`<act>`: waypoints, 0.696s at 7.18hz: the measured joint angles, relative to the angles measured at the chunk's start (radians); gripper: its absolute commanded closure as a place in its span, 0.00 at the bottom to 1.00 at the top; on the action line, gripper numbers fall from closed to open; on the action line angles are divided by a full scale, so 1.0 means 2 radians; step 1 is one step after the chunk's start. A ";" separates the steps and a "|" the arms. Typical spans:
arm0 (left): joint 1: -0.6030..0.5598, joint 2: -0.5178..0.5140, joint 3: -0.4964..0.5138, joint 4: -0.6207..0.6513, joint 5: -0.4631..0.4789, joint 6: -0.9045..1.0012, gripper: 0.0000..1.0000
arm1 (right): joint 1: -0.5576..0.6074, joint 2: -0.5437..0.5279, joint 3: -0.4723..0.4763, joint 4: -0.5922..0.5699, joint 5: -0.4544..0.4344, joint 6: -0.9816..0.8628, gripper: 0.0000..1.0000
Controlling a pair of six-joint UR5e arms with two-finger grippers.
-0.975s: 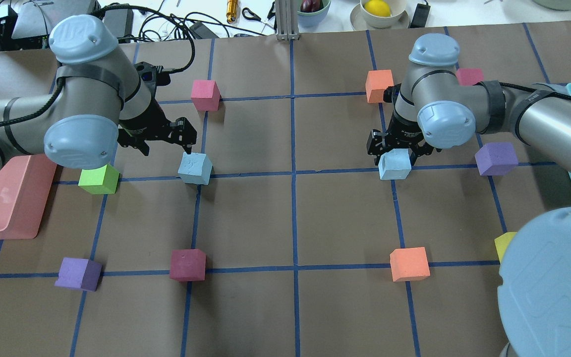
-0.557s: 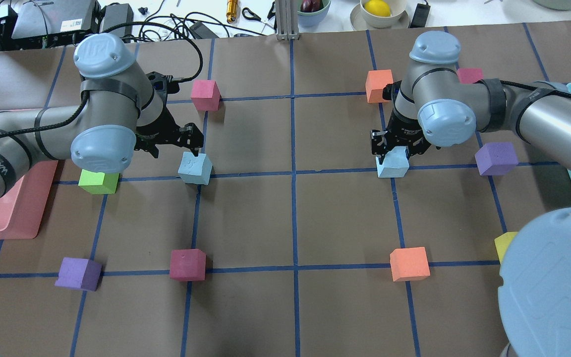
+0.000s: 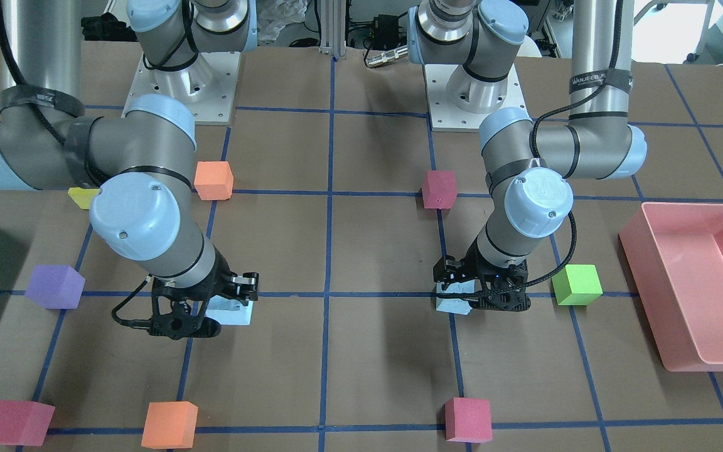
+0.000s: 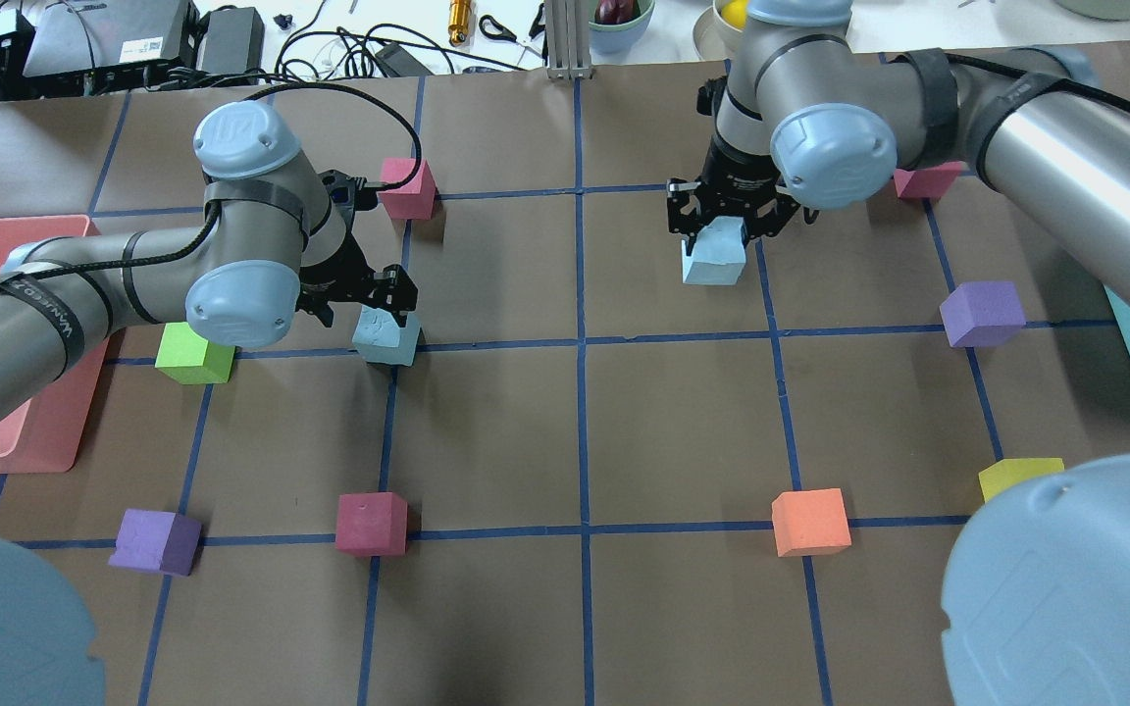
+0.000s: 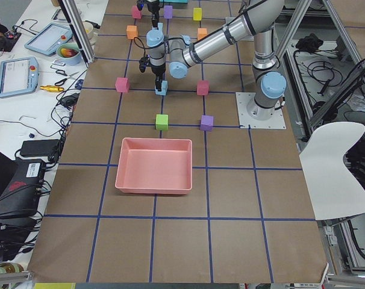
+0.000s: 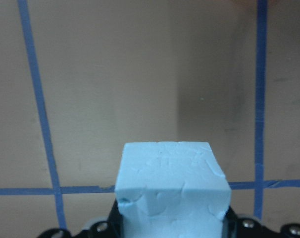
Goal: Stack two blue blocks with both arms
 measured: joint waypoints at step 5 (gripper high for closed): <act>-0.017 -0.005 -0.005 0.000 0.001 0.004 0.05 | 0.089 0.068 -0.036 -0.008 0.002 0.113 1.00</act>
